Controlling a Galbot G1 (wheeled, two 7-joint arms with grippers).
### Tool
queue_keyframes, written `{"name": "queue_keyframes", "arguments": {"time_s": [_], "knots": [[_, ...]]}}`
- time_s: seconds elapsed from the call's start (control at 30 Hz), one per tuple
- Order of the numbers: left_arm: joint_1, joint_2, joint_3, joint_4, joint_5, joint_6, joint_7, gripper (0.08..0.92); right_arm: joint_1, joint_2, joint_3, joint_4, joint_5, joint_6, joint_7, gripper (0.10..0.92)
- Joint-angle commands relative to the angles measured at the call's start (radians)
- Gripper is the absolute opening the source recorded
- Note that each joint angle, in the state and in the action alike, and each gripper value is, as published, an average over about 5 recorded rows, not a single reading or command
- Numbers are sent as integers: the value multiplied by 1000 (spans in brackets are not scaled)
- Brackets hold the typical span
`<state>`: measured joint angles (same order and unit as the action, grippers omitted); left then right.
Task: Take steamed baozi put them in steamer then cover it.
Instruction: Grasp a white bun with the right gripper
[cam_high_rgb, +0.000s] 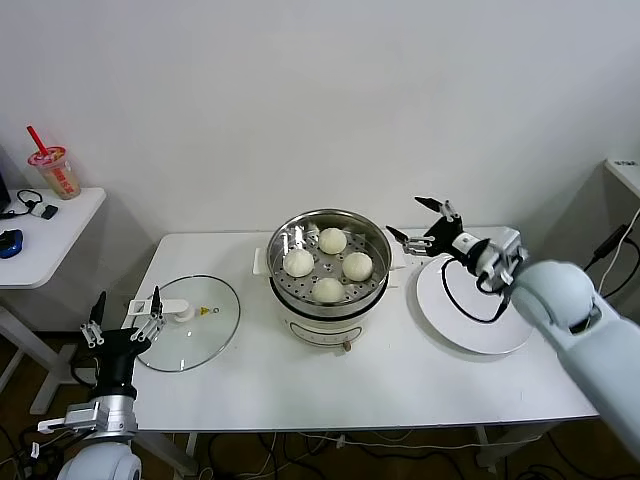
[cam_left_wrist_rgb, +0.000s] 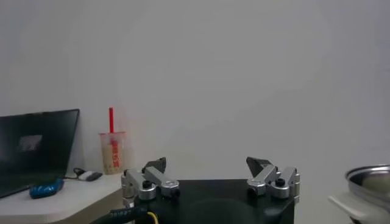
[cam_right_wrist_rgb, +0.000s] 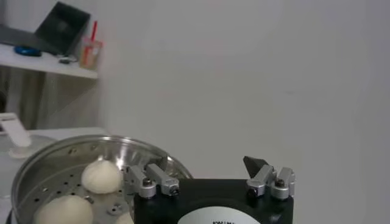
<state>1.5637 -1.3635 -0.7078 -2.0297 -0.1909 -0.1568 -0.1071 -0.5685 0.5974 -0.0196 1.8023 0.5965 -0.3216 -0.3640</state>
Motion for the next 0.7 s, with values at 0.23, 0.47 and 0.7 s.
{"name": "queue_keyframes", "arguments": {"time_s": [0.23,0.47,0.7], "knots": [[-17,-3,0,7,-41,12,17,823,977,-68,-991,-195,167,-71,-287,823],[-19,6,0,14,-29,9,20,823,1201,78,-1280,-330,169,-39,-360,823],[-29,9,3,25,-1,5,19,823,1347,243,-1481,-495,245,-3,-467,823]]}}
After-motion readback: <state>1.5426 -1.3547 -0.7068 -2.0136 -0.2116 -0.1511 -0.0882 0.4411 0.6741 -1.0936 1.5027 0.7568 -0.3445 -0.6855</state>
